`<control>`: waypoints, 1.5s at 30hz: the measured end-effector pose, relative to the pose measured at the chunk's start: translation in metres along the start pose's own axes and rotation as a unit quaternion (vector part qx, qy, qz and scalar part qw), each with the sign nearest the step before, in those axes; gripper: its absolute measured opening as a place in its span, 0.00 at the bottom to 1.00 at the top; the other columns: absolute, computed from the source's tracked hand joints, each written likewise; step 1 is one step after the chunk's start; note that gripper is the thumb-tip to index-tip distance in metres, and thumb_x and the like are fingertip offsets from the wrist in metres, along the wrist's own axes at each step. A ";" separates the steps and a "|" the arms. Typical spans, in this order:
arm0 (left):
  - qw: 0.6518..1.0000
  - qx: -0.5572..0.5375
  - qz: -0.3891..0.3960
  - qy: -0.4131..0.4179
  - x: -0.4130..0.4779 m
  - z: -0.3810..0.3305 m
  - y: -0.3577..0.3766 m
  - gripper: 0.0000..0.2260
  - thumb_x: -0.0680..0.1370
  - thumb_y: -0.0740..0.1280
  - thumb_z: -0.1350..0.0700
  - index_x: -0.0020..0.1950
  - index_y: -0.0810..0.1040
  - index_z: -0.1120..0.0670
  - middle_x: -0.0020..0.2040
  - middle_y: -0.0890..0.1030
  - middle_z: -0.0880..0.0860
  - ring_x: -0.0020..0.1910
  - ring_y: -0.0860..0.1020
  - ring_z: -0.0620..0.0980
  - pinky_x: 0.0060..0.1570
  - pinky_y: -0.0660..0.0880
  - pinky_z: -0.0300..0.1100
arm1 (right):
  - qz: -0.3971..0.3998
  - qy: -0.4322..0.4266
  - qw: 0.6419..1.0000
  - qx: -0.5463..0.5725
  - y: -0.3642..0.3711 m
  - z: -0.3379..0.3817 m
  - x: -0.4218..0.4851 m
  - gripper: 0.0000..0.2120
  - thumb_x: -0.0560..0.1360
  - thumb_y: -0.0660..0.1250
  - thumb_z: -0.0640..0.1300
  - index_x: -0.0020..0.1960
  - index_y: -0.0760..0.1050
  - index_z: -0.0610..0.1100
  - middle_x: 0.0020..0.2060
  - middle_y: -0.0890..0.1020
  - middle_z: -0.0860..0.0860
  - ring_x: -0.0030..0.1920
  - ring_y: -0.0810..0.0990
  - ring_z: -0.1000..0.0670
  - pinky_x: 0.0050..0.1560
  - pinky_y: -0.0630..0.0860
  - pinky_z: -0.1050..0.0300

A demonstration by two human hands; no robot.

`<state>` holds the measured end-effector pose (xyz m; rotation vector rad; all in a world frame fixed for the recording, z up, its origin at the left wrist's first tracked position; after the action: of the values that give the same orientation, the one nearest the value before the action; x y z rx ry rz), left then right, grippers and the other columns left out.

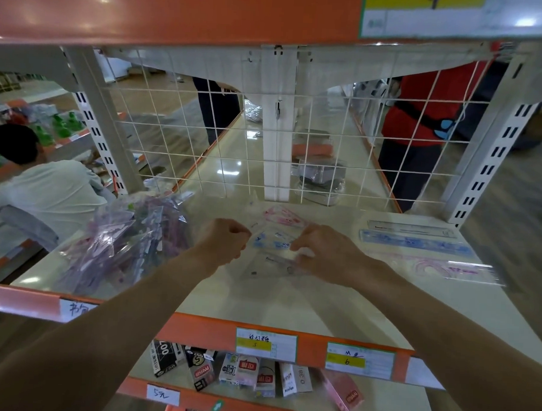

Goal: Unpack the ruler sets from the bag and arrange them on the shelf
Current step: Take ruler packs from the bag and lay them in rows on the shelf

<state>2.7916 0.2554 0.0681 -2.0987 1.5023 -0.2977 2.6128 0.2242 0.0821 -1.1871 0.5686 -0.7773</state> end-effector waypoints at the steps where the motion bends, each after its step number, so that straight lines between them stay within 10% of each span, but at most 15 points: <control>1: 1.000 0.005 -0.002 0.009 0.003 -0.002 0.001 0.06 0.77 0.64 0.63 0.44 0.80 0.55 0.34 0.77 0.52 0.32 0.74 0.48 0.31 0.70 0.37 | -0.018 0.001 1.000 -0.009 -0.006 -0.003 0.003 0.16 0.79 0.60 0.45 0.65 0.75 0.47 0.61 0.73 0.49 0.62 0.71 0.48 0.59 0.70 0.53; 6: 0.988 0.116 0.004 0.097 0.012 -0.020 0.016 0.08 0.76 0.65 0.62 0.43 0.83 0.60 0.37 0.81 0.55 0.37 0.75 0.49 0.31 0.67 0.31 | -0.017 0.040 0.995 -0.089 -0.005 -0.021 0.039 0.18 0.76 0.56 0.35 0.65 0.72 0.40 0.59 0.74 0.46 0.59 0.73 0.44 0.57 0.68 0.51; 11: 0.968 0.203 0.044 0.142 0.021 -0.018 0.031 0.10 0.76 0.64 0.59 0.48 0.85 0.55 0.48 0.84 0.56 0.49 0.80 0.55 0.52 0.75 0.43 | 0.027 0.021 0.995 -0.091 0.021 -0.023 0.066 0.21 0.75 0.55 0.35 0.67 0.70 0.43 0.64 0.73 0.49 0.61 0.74 0.46 0.60 0.67 0.52; 25: 0.938 0.304 0.058 0.155 0.031 -0.043 0.076 0.19 0.76 0.62 0.58 0.25 0.66 0.57 0.27 0.68 0.52 0.32 0.70 0.52 0.35 0.68 0.41 | 0.035 0.067 0.996 -0.045 -0.007 -0.090 0.047 0.16 0.81 0.54 0.47 0.61 0.77 0.44 0.60 0.78 0.46 0.59 0.76 0.45 0.60 0.72 0.51; 32: 0.953 0.254 0.065 0.149 0.012 -0.045 0.039 0.12 0.78 0.61 0.61 0.50 0.84 0.61 0.49 0.83 0.59 0.47 0.80 0.55 0.48 0.73 0.42 | -0.026 0.023 0.999 -0.035 -0.028 -0.068 0.028 0.16 0.79 0.55 0.39 0.64 0.73 0.42 0.62 0.74 0.46 0.63 0.72 0.45 0.63 0.69 0.51; 45: 0.947 0.272 0.104 0.136 -0.024 -0.039 0.058 0.12 0.77 0.61 0.59 0.48 0.85 0.56 0.46 0.84 0.52 0.44 0.80 0.50 0.48 0.75 0.42 | -0.016 -0.072 0.996 -0.056 0.012 -0.016 -0.037 0.14 0.80 0.55 0.45 0.61 0.76 0.46 0.59 0.78 0.51 0.58 0.75 0.49 0.61 0.66 0.54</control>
<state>2.7176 0.2530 0.0716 -1.4934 1.5540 -0.8445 2.5807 0.2462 0.0657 -1.3464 0.4803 -0.6870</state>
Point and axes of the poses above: each hand's wrist, its own x-axis towards the middle knuckle, its own y-axis out of the palm, z = x × y, the point moved 8 cm from there along x, towards the middle knuckle
